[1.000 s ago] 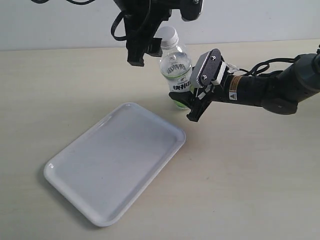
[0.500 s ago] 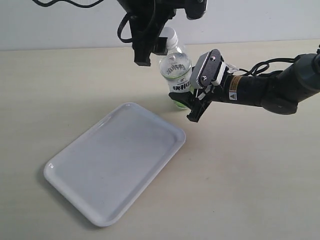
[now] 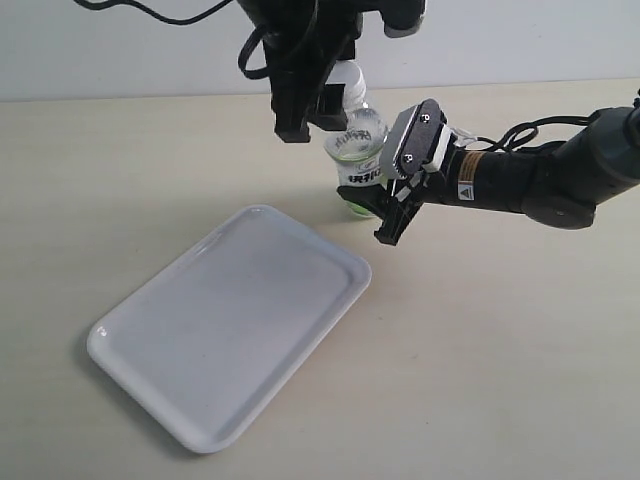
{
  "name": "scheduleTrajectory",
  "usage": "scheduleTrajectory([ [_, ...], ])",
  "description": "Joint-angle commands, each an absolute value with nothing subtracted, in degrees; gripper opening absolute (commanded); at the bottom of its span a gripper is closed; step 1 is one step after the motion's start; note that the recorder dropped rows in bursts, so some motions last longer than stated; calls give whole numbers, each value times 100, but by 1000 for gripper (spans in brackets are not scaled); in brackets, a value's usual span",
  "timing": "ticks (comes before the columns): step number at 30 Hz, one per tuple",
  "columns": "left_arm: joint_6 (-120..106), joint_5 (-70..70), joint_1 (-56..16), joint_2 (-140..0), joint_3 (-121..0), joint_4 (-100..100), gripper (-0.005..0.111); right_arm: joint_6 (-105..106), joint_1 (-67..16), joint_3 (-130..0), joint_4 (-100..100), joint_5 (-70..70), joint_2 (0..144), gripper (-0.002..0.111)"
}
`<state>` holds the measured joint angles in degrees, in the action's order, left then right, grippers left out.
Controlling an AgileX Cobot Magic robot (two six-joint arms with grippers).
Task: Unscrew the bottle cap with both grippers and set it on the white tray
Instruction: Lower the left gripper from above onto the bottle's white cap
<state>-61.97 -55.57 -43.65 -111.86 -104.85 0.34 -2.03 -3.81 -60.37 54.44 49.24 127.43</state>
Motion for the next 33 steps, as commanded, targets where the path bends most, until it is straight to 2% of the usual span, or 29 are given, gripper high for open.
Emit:
scheduleTrajectory([
  [1,-6435,-5919,-4287,-11166,-10865,-511,67,-218,-366,-6039,5394,4917,12675,0],
  [9,-6165,-5722,-3993,-11287,-10972,-345,67,-218,-366,-6039,5394,4917,12675,0],
  [33,-6136,-5472,-4006,-11400,-10994,-413,67,-218,-366,-6039,5394,4917,12675,0],
])
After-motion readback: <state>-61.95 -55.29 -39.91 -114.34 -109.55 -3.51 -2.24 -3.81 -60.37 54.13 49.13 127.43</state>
